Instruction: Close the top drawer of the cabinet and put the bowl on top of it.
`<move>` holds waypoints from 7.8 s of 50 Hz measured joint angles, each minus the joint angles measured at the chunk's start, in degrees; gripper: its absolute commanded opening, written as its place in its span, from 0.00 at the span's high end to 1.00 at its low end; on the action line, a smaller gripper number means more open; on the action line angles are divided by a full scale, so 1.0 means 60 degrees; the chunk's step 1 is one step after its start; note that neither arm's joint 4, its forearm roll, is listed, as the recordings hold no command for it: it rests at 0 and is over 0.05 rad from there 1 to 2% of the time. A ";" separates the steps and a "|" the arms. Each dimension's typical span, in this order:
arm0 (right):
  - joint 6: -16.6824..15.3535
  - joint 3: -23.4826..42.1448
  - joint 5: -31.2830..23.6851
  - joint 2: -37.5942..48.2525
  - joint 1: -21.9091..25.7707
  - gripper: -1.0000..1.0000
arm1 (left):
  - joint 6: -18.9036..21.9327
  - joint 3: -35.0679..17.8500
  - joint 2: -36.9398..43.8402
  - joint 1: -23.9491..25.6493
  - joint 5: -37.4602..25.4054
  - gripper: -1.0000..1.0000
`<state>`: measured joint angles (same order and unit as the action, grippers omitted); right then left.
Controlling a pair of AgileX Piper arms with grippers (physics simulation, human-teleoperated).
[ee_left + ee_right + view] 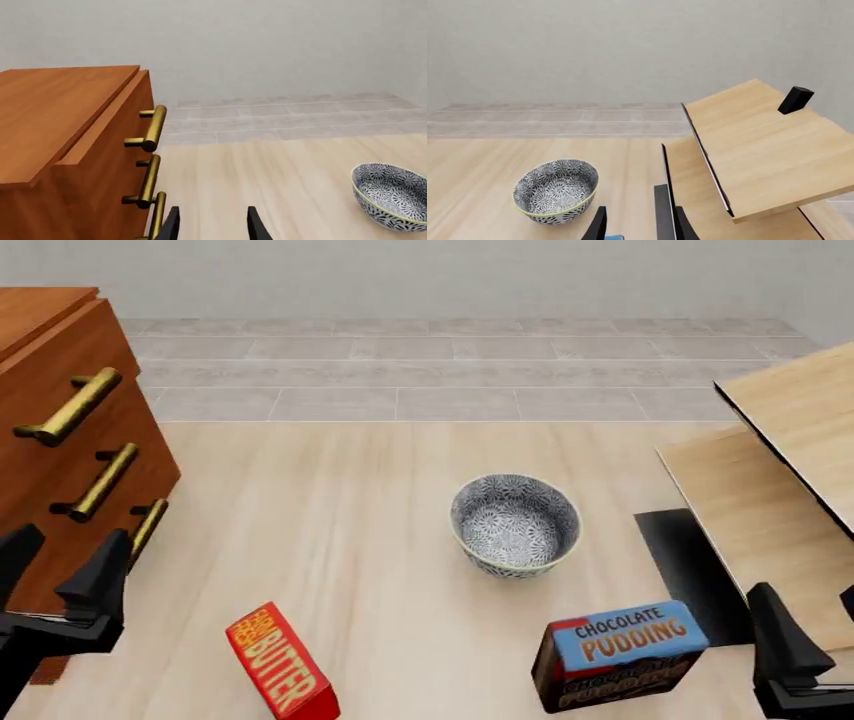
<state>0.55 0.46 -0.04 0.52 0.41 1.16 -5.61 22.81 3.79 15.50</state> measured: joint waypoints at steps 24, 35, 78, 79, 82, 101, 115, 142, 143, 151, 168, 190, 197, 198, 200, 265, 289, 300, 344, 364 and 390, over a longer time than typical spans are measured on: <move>0.0032 -0.0004 0.0039 0.0006 -0.0013 0.00 | 0.0116 -0.1044 0.3033 0.0173 0.1851 0.00; 0.0046 0.0002 0.0047 0.0011 -0.0025 0.00 | 0.0169 -0.1425 0.4148 -0.0013 0.2476 0.00; 0.0010 0.0002 0.0024 0.0051 -0.0030 0.00 | 0.0058 -0.2547 0.6794 -0.1248 0.3785 0.00; 0.0008 0.0000 0.0025 0.0052 -0.0030 0.00 | 0.0050 -0.2552 0.6822 -0.1281 0.3810 0.00; 0.0006 -0.0008 0.0029 0.0052 -0.0031 0.00 | 0.0028 -0.2574 0.6886 -0.1391 0.3855 0.00; 0.0058 -0.0021 0.0024 0.0017 -0.0091 0.00 | -0.0045 -0.2629 0.7092 -0.1990 0.4054 0.00; 0.0122 0.0003 0.0004 -0.0003 -0.0130 0.00 | -0.0151 -0.2620 0.7103 -0.2190 0.4084 0.00; 0.0153 0.0021 -0.0004 -0.0020 -0.0161 0.00 | -0.0197 -0.2343 0.5322 -0.1745 0.2645 0.00; 0.0152 0.0017 -0.0002 -0.0023 -0.0160 0.00 | -0.0199 -0.2325 0.5157 -0.1710 0.2525 0.00; 0.0136 0.0000 0.0009 -0.0028 -0.0144 0.00 | -0.0197 -0.2085 0.3672 -0.1279 0.1449 0.00; 0.0130 0.0022 -0.0013 -0.0051 -0.0106 0.00 | -0.0104 -0.1443 0.0933 -0.0301 -0.0663 0.00; 0.0165 0.0055 0.0062 -0.0076 -0.0095 0.00 | 0.0032 -0.1293 0.0064 0.0933 -0.1866 0.00; 0.0189 0.0063 0.0077 -0.0079 -0.0107 0.00 | 0.0076 -0.1536 0.0579 0.1308 -0.1851 0.00; 0.0193 0.0063 0.0079 -0.0079 -0.0110 0.00 | 0.0088 -0.1568 0.0657 0.1349 -0.1842 0.00; 0.0202 0.0066 0.0081 -0.0079 -0.0117 0.00 | 0.0164 -0.1665 0.0868 0.1407 -0.1822 0.00; 0.0124 0.0041 0.0040 -0.0060 -0.0078 0.00 | -0.1010 -0.9155 0.7639 0.3737 -0.6267 0.00; 0.0206 0.0018 0.0082 -0.0063 -0.0143 0.00 | -0.1413 -1.1021 0.9838 0.3688 -0.6775 0.00; 0.0295 0.0017 0.0124 -0.0071 -0.0195 0.00 | -0.1647 -1.1560 1.0746 0.3917 -0.6668 0.00; 0.0343 0.0042 0.0262 -0.0083 -0.0189 0.00 | -0.2844 -1.2898 1.3348 0.4907 -0.6154 0.00; 0.0408 0.0056 0.0323 -0.0084 -0.0182 0.00 | -0.3450 -1.3388 1.4482 0.5184 -0.5836 0.00; 0.0460 0.0099 0.0368 -0.0085 -0.0152 0.00 | -0.3982 -1.3774 1.5822 0.5484 -0.5346 0.00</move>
<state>3.31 1.06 2.16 0.01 -0.50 -22.73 -88.26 117.75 36.69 -16.58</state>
